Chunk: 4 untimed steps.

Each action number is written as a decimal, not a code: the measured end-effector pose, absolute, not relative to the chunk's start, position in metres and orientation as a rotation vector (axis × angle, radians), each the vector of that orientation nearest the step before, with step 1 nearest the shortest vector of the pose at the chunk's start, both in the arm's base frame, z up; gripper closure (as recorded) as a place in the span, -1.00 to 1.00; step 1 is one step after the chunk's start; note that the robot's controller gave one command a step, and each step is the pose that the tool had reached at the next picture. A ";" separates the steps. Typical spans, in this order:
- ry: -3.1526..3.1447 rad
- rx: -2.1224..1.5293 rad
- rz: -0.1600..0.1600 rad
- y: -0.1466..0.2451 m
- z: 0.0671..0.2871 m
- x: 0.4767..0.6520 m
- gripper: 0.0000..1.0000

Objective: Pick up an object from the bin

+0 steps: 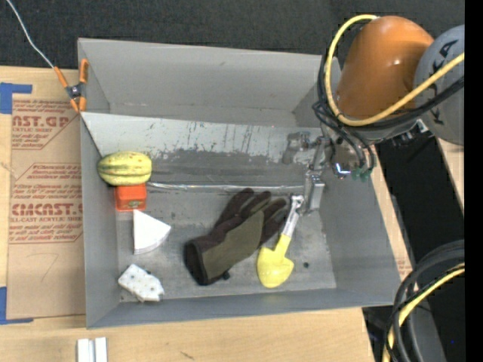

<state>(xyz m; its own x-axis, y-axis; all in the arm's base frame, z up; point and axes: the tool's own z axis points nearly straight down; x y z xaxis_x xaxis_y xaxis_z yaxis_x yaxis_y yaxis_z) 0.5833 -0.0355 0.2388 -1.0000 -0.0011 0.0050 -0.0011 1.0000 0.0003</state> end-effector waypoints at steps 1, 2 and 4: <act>-3.144 0.002 0.000 -0.036 0.244 0.584 -1.00; -3.131 0.031 -0.004 0.021 0.159 0.579 -1.00; -3.092 -0.499 -0.003 0.071 0.071 0.543 1.00</act>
Offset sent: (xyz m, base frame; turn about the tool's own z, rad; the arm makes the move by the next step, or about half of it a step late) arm -0.0026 0.0520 -0.0743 -0.0134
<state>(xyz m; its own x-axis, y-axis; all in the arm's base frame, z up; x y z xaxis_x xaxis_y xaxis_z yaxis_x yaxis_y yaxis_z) 0.5433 0.0708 0.0710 -0.9493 0.3143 0.0094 0.3143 0.9493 0.0006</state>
